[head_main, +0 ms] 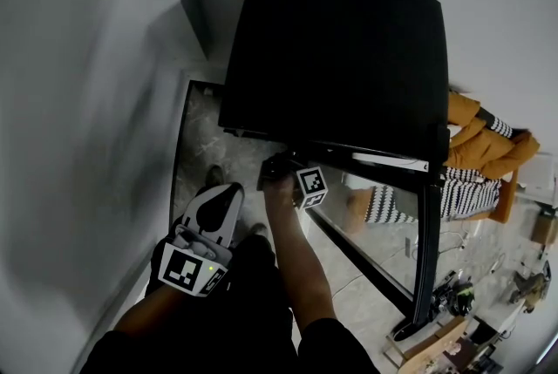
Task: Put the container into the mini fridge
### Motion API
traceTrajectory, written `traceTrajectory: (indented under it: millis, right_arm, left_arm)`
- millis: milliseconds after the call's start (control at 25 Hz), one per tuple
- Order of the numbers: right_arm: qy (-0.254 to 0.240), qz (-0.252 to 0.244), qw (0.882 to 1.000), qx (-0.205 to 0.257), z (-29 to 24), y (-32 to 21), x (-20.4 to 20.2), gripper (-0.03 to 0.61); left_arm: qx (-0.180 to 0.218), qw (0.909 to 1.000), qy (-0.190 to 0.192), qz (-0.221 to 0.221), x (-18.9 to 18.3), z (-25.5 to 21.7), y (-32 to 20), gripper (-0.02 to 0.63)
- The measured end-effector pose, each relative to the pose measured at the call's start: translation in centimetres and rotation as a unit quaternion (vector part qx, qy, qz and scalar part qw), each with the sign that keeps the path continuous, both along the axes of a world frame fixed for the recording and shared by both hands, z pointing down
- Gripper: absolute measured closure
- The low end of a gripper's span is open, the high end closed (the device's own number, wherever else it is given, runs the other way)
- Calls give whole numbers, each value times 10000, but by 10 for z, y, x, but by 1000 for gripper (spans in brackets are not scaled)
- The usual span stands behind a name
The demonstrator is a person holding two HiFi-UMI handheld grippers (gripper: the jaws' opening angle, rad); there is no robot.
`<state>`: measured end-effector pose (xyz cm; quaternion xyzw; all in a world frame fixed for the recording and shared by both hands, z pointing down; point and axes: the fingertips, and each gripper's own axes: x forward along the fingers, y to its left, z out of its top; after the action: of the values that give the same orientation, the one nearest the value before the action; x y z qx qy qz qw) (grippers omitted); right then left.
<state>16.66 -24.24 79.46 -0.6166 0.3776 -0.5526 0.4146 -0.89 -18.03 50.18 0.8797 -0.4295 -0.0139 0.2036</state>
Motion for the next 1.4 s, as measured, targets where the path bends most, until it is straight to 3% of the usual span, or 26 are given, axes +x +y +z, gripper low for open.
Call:
traceTrajectory:
  millis: [440,720,760,1400]
  right_arm:
    - [66,-291,9996,-28,-24,35,-15,264]
    - [596,-939,9930,-400,-26,45,-29,544]
    - [621,-996,9921,-441,-23,44,-30,556]
    - [386,-932,9944,-300,-10,5,-26,569]
  left_arm:
    - [36,9998,-144,-159,-4,-25,11,607]
    - [13,9995,-187,-249,-11,-36,22,607]
    - [9,9995,-186,-258,-12,-36,23,607]
    - [-60,9994,-167,-294,-11,-25,21,607]
